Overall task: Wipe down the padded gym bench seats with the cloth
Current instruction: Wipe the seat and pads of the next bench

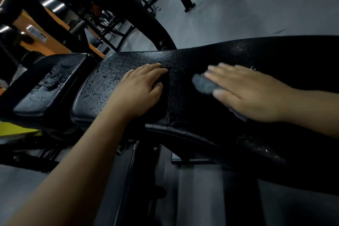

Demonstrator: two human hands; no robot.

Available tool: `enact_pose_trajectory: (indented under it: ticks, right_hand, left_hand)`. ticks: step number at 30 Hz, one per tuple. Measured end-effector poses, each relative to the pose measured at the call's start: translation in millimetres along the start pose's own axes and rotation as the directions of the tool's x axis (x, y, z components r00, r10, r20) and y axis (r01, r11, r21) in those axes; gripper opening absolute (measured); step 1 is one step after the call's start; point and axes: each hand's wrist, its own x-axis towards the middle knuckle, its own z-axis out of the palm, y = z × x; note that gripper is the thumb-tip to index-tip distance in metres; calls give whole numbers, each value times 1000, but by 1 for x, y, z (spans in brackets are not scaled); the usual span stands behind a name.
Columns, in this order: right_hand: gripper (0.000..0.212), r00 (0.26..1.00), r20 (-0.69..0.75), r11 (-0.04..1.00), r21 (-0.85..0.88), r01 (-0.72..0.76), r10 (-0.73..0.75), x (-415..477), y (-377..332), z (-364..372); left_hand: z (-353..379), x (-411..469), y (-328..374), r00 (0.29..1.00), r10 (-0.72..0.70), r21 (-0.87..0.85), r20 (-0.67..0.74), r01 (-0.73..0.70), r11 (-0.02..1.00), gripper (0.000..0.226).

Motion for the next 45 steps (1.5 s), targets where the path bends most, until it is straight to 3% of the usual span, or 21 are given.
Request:
enact_pose_trajectory:
  ticks: [2, 3, 6, 8, 12, 15, 20, 24, 27, 29, 31, 33, 35, 38, 40, 42, 45]
  right_hand:
    - [83, 991, -26, 990, -51, -132, 131, 35, -24, 4]
    - [89, 992, -34, 991, -58, -121, 119, 41, -42, 6]
    - [90, 989, 11, 989, 24, 145, -146, 13, -73, 11]
    - [88, 981, 56, 980, 76, 181, -186, -4, -54, 5]
    - [67, 996, 11, 996, -33, -86, 86, 67, 2, -3]
    - [70, 980, -6, 979, -44, -198, 198, 122, -21, 2]
    - [81, 984, 25, 984, 31, 177, -178, 68, -21, 3]
    - [71, 1000, -19, 1000, 5, 3, -2, 95, 15, -6]
    - [76, 991, -31, 990, -44, -134, 133, 142, -8, -4]
    - [89, 998, 1, 997, -55, -60, 60, 138, -21, 2]
    - [98, 989, 25, 989, -19, 148, -148, 103, -22, 1]
    - [93, 963, 70, 965, 34, 259, -261, 69, -11, -4]
    - [79, 969, 64, 970, 45, 238, -241, 67, 8, -9]
    - [58, 1000, -11, 998, 62, 25, -25, 112, 6, -7]
    - [56, 997, -53, 996, 75, -45, 49, 135, -25, -3]
    - [59, 998, -65, 994, 113, 14, -7, 131, -49, 3]
    - [66, 977, -20, 968, 133, 213, -212, 83, -53, 3]
  left_hand:
    - [1, 0, 2, 1000, -3, -6, -12, 3, 1000, 61]
    - [1, -1, 2, 1000, -3, -7, -18, 2, 1000, 62]
    - [2, -4, 1, 1000, 11, -18, -26, -12, 1000, 63]
    - [2, -3, 1, 999, 14, -19, -31, -15, 1000, 61]
    - [1, 1, 5, 998, -8, -22, -68, 6, 1000, 59]
    - [1, 1, 4, 996, -28, -20, -81, 27, 999, 63]
    - [2, -3, 6, 997, -51, -2, -59, 51, 999, 63]
    - [1, 0, 6, 995, -76, -12, -64, 75, 997, 65]
    - [1, 4, 7, 995, -71, 4, -70, 71, 997, 64]
    - [2, 3, 8, 996, -63, 28, -62, 65, 997, 67]
    - [3, 3, 8, 996, -59, 34, -69, 61, 998, 68]
    - [2, 4, 9, 995, -63, 28, -76, 66, 997, 65]
    - [0, 5, 10, 994, -80, 18, -77, 81, 997, 65]
    - [-1, 6, 12, 993, -89, 4, -78, 90, 996, 66]
    - [1, 6, 10, 989, -108, -13, -104, 107, 994, 65]
    - [2, 5, 7, 983, -124, -18, -135, 122, 992, 62]
    - [-2, 5, 2, 981, -128, 4, -143, 130, 991, 59]
